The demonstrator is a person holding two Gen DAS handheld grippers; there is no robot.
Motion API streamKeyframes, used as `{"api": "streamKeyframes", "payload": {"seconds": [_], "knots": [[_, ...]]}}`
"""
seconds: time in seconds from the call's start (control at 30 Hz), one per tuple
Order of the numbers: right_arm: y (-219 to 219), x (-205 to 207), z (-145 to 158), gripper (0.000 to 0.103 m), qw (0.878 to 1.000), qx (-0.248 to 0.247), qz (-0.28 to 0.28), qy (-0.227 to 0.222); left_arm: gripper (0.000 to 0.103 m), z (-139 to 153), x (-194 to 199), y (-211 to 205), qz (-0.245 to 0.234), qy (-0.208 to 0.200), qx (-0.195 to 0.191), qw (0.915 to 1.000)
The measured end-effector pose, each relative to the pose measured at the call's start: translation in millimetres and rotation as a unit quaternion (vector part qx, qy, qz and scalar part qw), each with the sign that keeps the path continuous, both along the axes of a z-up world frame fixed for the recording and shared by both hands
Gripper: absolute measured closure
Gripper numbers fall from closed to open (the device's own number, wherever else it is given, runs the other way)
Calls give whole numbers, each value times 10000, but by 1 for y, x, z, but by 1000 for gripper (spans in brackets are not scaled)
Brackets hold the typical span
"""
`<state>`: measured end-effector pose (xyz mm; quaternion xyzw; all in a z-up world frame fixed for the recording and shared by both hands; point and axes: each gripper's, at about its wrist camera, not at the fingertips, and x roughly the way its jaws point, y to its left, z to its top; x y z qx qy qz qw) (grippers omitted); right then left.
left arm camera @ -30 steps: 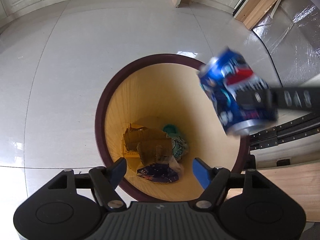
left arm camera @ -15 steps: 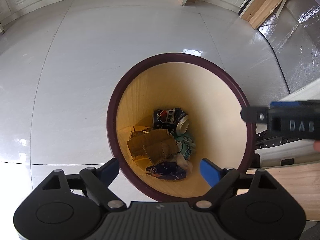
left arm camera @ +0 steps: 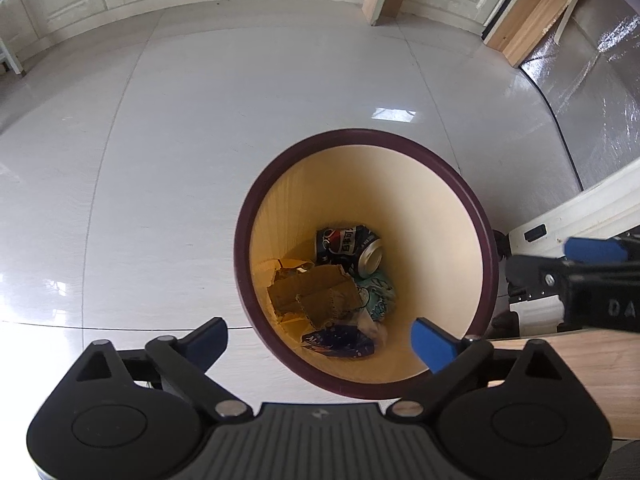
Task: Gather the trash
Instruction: 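Raise both open tools from the wastebasket back toward the table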
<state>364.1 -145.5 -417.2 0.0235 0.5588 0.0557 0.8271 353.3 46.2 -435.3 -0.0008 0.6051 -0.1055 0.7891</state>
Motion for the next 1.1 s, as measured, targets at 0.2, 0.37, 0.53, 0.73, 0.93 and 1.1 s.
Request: {"api": "streamKeyframes", "payload": {"seconds": [0.2,0.37,0.53,0.73,0.93,1.1], "knots": [[-6,-17,13,7,9998,-87,-6,-160,0,13,-10,4,178,-7,80,9998],[-10,-29,24,3,9997,-106,-70,-214,0,24,-19,9,334,-36,130,9993],[-13,-42,33,0,9991,-289,-81,-301,0,42,-30,14,465,-116,140,9988],[-12,-57,49,0,9986,-314,-74,-410,0,68,-51,16,506,-248,135,9983],[-8,-74,71,0,9978,-345,-59,-560,0,95,-72,20,623,-442,147,9970],[-4,-93,96,0,9968,-365,-18,-717,0,122,-91,26,733,-629,83,9953]]}}
